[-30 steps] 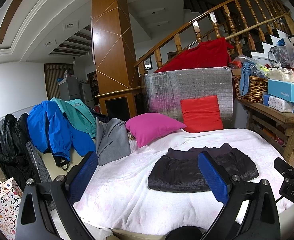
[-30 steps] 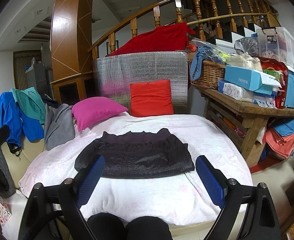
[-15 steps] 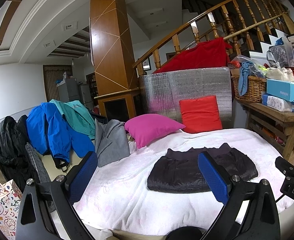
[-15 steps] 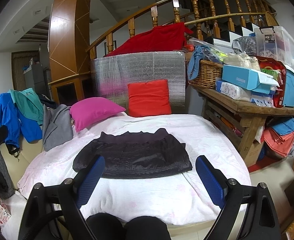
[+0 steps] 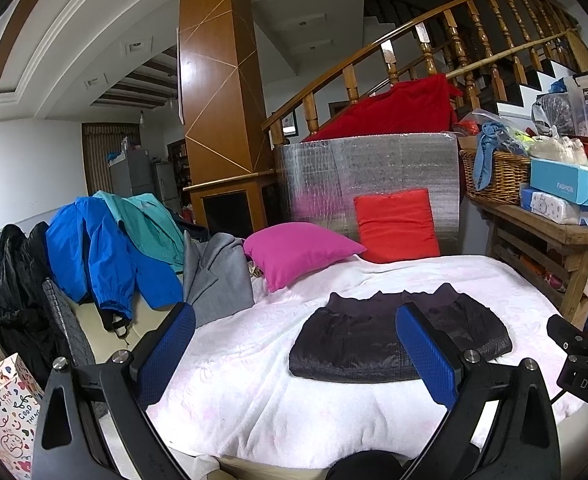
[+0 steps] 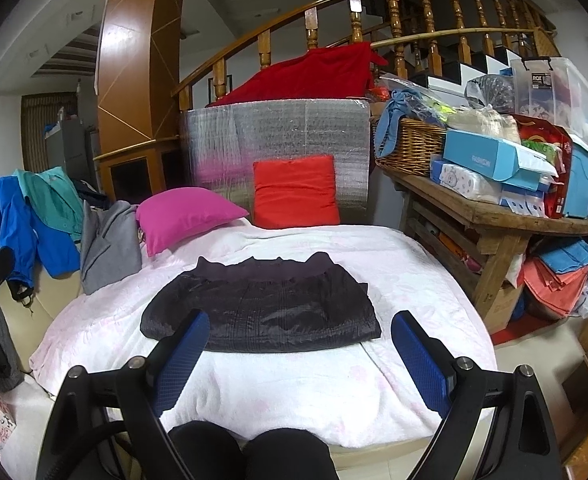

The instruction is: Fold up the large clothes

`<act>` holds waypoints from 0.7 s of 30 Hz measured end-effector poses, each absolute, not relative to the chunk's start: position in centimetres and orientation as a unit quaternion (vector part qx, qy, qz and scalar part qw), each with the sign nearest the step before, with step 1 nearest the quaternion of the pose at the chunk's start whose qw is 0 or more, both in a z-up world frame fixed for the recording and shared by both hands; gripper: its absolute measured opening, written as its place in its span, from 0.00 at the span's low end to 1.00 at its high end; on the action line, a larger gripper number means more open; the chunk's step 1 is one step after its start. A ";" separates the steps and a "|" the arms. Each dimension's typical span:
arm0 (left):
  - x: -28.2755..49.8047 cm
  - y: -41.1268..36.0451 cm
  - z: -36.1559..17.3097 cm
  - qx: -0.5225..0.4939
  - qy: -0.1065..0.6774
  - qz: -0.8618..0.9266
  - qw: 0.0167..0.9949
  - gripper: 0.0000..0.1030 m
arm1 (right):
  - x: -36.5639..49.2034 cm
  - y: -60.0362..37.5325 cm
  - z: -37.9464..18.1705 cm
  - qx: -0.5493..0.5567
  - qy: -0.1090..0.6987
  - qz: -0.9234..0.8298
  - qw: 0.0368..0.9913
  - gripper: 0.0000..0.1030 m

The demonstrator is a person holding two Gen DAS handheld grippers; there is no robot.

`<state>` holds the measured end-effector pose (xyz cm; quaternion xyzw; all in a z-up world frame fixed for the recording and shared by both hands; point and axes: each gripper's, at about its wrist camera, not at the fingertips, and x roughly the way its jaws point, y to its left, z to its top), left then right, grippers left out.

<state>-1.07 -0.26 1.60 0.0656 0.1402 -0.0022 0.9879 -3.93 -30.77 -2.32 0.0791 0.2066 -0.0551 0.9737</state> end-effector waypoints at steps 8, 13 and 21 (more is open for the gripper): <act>-1.0 0.2 1.4 0.059 0.140 -0.003 0.988 0.97 | -3.9 -29.9 -1.9 0.067 0.205 -0.056 0.975 0.91; -0.9 0.3 1.3 0.058 0.141 -0.003 0.988 0.97 | -4.0 -29.5 -1.8 0.060 0.205 -0.056 0.975 0.91; -0.9 0.4 0.9 0.057 0.146 -0.003 0.988 0.97 | -3.9 -29.2 -1.8 0.058 0.207 -0.055 0.975 0.91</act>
